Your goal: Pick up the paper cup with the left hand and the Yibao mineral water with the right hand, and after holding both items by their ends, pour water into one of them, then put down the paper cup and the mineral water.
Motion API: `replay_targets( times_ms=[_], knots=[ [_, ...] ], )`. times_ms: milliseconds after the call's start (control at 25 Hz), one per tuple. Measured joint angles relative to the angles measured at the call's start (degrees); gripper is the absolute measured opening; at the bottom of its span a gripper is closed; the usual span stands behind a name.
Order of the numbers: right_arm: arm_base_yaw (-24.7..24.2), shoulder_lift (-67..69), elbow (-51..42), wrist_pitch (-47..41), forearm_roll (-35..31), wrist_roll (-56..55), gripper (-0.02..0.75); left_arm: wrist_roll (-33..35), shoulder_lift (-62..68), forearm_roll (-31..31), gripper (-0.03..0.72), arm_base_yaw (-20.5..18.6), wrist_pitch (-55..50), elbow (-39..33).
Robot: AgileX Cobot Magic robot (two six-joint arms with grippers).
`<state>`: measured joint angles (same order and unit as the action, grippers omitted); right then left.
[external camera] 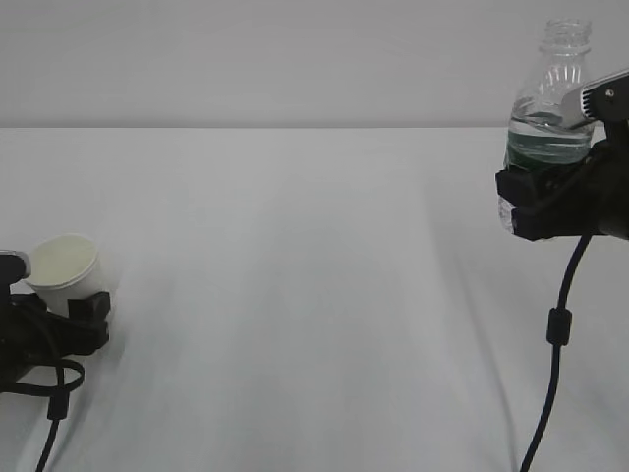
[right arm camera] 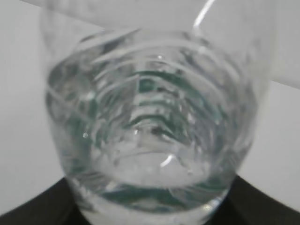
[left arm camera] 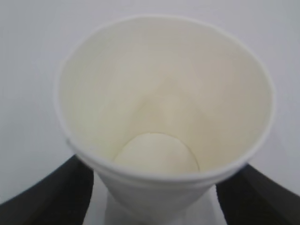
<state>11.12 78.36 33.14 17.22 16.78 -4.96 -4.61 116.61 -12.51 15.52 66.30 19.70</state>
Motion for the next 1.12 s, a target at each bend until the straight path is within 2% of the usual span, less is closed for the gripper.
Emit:
replay_targets(
  times_ms=[520, 1120],
  knots=[
    [0.00, 0.00, 0.00, -0.08, 0.00, 0.00, 0.411, 0.00, 1.16, 1.42, 0.579, -1.94, 0.00, 2.55],
    [0.00, 0.00, 0.00, -0.08, 0.26, 0.00, 0.411, 0.00, 1.85, 1.55, 0.579, -2.21, 0.00, 4.48]
  ],
)
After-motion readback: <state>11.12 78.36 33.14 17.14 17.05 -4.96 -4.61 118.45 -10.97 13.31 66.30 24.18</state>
